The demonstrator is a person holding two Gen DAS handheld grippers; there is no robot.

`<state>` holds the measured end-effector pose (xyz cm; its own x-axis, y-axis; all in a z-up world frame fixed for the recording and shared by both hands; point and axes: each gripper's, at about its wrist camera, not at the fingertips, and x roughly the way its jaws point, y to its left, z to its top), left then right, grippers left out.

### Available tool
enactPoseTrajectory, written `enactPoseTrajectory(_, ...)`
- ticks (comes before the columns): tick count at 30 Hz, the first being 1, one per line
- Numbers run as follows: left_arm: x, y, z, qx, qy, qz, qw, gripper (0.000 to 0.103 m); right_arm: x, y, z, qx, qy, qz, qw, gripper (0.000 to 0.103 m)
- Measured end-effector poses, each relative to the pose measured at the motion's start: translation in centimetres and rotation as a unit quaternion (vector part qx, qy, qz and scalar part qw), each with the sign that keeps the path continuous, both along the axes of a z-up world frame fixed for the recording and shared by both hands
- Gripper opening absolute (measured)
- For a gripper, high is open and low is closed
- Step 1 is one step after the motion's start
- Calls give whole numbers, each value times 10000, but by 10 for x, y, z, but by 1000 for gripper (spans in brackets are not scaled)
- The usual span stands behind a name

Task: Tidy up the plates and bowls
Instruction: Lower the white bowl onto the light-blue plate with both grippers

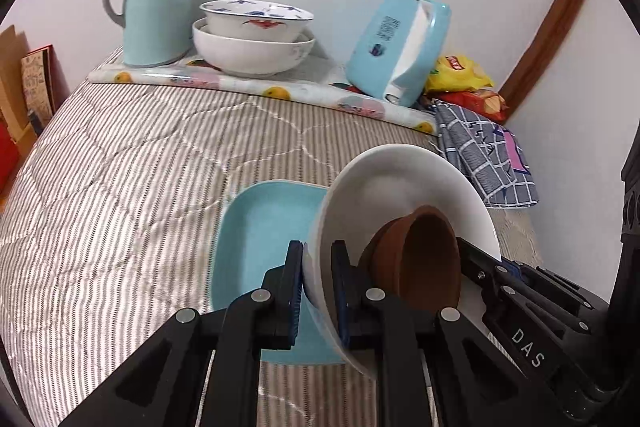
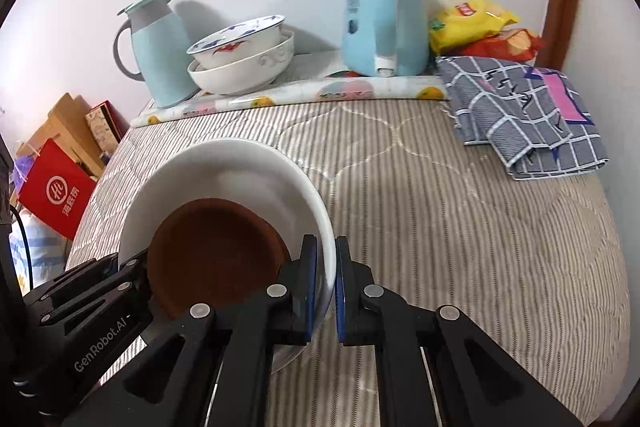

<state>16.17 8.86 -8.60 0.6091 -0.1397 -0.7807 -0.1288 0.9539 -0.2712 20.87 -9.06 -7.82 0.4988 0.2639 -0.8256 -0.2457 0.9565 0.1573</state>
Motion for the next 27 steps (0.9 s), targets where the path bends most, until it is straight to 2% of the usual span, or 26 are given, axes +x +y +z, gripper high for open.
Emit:
enactPoseTrajectory(14, 1, 26, -11, 22, 164, 208, 9996, 14, 7, 29, -15, 30, 163, 238, 9996, 8)
enactPoseTrajectory(27, 8, 29, -32, -9, 468, 217, 9987, 14, 14, 36, -40, -37, 466, 330, 9984, 8)
